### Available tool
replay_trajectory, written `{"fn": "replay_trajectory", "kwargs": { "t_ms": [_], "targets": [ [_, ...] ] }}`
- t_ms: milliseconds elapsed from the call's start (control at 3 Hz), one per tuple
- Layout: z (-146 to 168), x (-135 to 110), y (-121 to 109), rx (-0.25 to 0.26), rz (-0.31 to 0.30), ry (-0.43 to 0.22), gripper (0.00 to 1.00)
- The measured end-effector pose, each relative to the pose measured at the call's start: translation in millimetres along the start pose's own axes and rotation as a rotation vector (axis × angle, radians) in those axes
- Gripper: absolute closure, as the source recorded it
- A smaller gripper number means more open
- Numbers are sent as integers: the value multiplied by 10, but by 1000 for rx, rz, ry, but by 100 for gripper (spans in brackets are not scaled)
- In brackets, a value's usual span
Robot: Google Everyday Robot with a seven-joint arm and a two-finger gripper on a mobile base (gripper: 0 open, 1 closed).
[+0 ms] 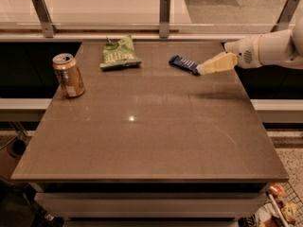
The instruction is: Move rxbar blueberry near orange can
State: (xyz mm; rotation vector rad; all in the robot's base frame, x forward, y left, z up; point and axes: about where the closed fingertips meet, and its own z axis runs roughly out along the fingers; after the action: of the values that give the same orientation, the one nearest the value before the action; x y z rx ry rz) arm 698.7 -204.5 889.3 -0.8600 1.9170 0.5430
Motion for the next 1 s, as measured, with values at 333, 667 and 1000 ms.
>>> {"fn": "replay_trajectory", "kwargs": {
  "t_ms": [333,667,1000],
  "targets": [
    [244,67,-43,-18,-5,-34,0],
    [466,100,-104,-39,-38,-49,0],
    [638,114,-155,-47,-55,-49,0]
  ]
}}
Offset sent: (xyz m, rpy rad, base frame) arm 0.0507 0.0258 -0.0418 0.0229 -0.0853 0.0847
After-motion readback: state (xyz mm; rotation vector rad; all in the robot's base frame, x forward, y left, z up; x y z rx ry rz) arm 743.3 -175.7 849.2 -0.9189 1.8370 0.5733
